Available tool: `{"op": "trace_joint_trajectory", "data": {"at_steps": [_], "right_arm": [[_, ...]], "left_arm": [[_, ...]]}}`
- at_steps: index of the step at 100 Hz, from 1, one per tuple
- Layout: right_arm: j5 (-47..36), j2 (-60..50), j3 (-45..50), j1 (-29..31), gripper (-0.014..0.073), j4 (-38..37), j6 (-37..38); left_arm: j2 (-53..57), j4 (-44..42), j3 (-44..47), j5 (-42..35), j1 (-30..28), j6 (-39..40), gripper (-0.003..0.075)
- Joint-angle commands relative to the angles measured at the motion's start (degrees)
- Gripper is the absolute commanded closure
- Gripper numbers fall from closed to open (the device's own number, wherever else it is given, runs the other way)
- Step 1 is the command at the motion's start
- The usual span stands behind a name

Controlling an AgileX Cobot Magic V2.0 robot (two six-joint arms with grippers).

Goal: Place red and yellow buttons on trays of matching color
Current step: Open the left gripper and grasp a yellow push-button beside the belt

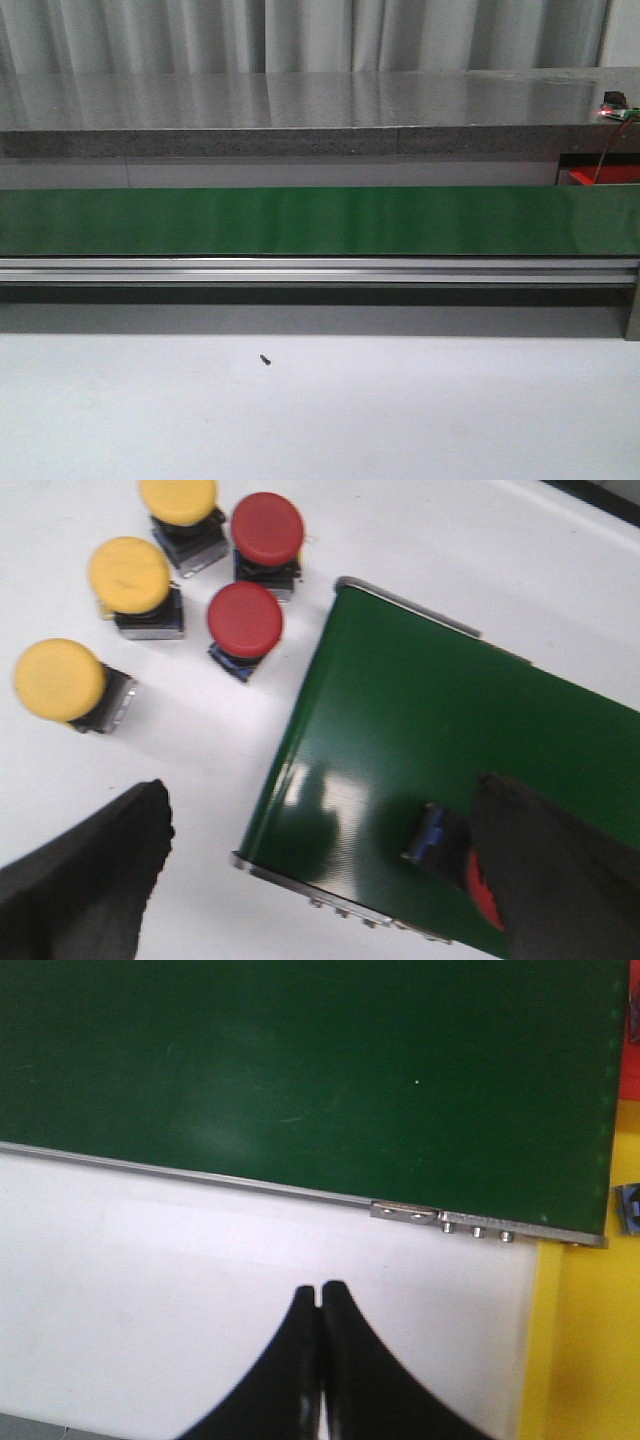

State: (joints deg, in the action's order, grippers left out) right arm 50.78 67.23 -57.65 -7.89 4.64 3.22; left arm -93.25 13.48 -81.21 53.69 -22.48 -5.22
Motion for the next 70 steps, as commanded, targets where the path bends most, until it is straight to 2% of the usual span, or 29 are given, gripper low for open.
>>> {"op": "trace_joint_trajectory", "data": {"at_steps": [1,23,54,70], "right_arm": [[-2.4,-1.6,-1.4,0.0,0.0700,0.1,-0.1],[-2.4,-1.6,-1.4,0.0,0.0700,0.1,-0.1],[-2.3,-1.6,-1.4,0.0,0.0700,0.1,-0.1],[-2.3,-1.6,-1.4,0.0,0.0700,0.1,-0.1]], "left_arm": [[2.3,-0.2,-1.8,-2.1,-1.4,-1.9,0.0120],[-0.9,-0.5,-1.8,-2.8,-4.4,-11.0,0.0120],[-7.4,-3.0,-2.0,-3.8,-8.5,-12.9,0.0120],[-10.1,-3.8,-2.0,-4.3,-8.6,-15.5,0.0120]]}}
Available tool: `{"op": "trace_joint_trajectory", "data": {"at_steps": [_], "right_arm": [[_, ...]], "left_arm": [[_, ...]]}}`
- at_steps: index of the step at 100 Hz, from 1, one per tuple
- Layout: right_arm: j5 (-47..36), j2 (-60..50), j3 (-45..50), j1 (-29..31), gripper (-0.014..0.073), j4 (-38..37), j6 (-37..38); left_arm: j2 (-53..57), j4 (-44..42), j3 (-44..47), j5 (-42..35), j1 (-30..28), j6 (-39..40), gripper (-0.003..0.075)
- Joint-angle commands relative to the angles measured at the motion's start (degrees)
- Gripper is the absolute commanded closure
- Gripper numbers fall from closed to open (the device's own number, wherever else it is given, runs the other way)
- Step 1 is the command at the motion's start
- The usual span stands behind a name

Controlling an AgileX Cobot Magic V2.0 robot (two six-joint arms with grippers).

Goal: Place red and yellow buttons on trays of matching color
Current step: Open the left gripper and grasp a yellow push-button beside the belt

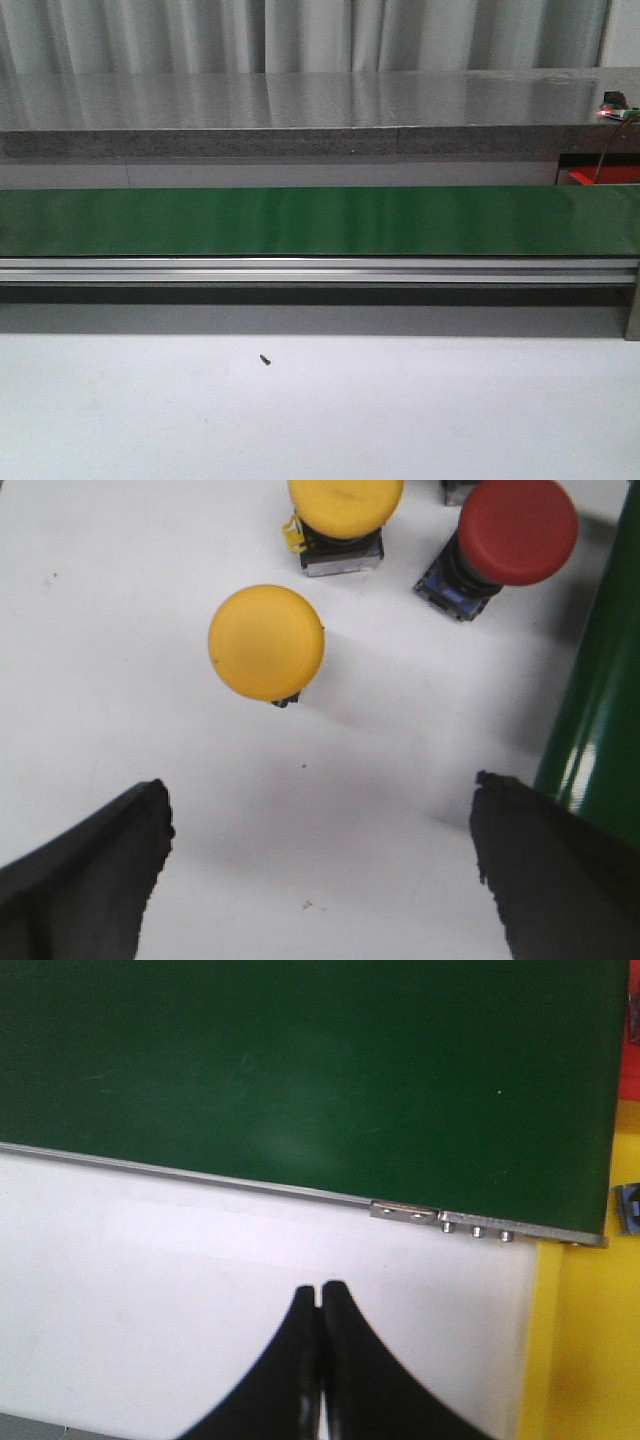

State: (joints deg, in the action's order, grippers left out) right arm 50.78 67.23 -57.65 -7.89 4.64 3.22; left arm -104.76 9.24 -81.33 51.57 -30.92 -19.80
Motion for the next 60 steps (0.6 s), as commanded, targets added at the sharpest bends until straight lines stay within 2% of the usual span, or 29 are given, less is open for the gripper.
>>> {"op": "trace_joint_trajectory", "data": {"at_steps": [1,60], "right_arm": [[-2.3,-1.6,-1.4,0.0,0.0700,0.1,-0.1],[-2.6,-1.6,-1.4,0.0,0.0700,0.1,-0.1]], "left_arm": [[1.4,0.4,-1.8,-2.3,-0.1,-0.9,0.0120],[-5.4,-0.5,-1.8,-13.2,-0.4,-0.9,0.0120]]}}
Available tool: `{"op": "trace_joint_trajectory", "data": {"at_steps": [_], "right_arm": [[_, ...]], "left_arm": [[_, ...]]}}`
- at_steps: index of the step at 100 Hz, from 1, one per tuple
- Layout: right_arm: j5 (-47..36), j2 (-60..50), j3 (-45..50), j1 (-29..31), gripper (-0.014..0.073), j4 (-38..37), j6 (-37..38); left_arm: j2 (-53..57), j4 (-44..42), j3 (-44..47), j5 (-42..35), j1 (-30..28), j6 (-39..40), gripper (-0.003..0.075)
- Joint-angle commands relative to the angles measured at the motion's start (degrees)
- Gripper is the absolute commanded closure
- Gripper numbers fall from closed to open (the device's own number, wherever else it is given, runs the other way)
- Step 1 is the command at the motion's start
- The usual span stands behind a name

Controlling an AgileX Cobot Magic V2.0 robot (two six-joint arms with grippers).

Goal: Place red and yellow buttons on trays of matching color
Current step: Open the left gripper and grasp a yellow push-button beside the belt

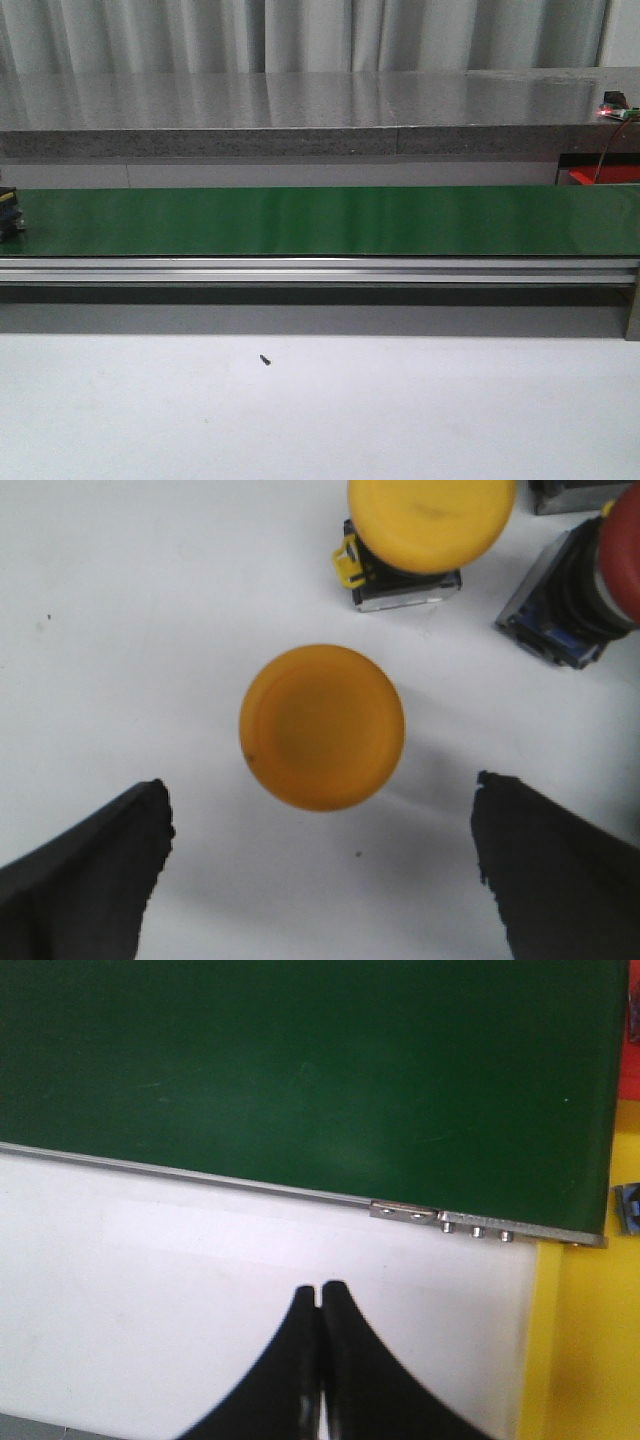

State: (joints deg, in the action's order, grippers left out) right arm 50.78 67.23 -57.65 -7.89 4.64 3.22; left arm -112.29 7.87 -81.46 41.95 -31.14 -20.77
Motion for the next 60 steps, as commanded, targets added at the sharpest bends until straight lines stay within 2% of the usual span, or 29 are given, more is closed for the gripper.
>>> {"op": "trace_joint_trajectory", "data": {"at_steps": [1,29,35,40,54,60], "right_arm": [[-2.6,-1.6,-1.4,0.0,0.0700,0.1,-0.1],[-2.8,-1.6,-1.4,0.0,0.0700,0.1,-0.1],[-3.1,-1.6,-1.4,0.0,0.0700,0.1,-0.1],[-3.2,-1.6,-1.4,0.0,0.0700,0.1,-0.1],[-3.4,-1.6,-1.4,0.0,0.0700,0.1,-0.1],[-3.4,-1.6,-1.4,0.0,0.0700,0.1,-0.1]], "left_arm": [[1.9,0.8,-1.7,-3.8,-0.2,0.1,0.0120],[-1.0,1.9,-1.7,-7.4,-0.2,0.1,0.0121],[-1.0,1.9,-1.7,-7.8,-0.2,0.1,0.0144],[-1.0,1.9,-1.7,-7.9,-0.2,0.1,0.0201],[-1.0,1.9,-1.7,-8.4,-0.2,0.0,0.0459],[-1.0,1.9,-1.7,-8.4,-0.2,0.0,0.0542]]}}
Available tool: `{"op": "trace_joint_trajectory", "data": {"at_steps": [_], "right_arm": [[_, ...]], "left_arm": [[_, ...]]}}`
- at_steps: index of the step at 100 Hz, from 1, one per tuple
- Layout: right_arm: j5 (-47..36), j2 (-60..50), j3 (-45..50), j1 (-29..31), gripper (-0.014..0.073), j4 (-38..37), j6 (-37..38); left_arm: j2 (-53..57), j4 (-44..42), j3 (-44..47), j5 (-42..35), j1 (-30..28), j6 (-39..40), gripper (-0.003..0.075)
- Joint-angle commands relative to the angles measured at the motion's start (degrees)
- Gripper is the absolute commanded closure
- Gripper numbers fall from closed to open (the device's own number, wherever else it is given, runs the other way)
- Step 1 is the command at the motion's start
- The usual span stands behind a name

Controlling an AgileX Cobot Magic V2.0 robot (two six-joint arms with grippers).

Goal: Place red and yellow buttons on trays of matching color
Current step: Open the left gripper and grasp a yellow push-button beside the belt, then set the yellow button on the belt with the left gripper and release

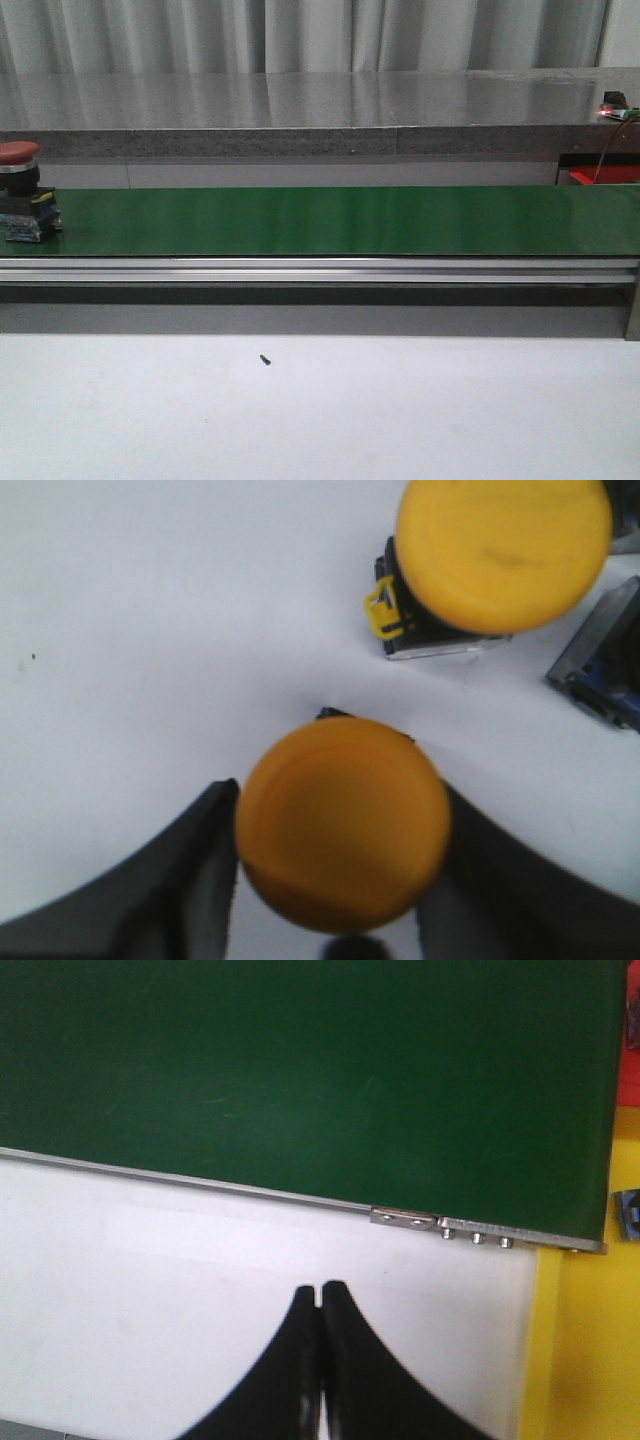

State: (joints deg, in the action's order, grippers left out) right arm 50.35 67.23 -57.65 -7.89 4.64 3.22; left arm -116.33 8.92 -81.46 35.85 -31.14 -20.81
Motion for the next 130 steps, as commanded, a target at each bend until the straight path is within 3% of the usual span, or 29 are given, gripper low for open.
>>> {"op": "trace_joint_trajectory", "data": {"at_steps": [1,9,41,86,130], "right_arm": [[-2.9,-1.6,-1.4,0.0,0.0700,0.1,-0.1],[-2.9,-1.6,-1.4,0.0,0.0700,0.1,-0.1],[-2.9,-1.6,-1.4,0.0,0.0700,0.1,-0.1],[-3.3,-1.6,-1.4,0.0,0.0700,0.1,-0.1],[-2.7,-1.6,-1.4,0.0,0.0700,0.1,-0.1]], "left_arm": [[3.0,0.9,-1.7,-2.3,-0.2,0.0,0.0551],[3.0,0.9,-1.7,-2.2,-0.2,0.0,0.0612],[6.1,1.0,-1.7,4.0,-0.2,0.0,0.0614],[19.2,3.5,-1.7,10.9,0.1,0.3,0.0614],[23.9,4.9,-1.6,12.4,11.4,0.3,0.0614]]}}
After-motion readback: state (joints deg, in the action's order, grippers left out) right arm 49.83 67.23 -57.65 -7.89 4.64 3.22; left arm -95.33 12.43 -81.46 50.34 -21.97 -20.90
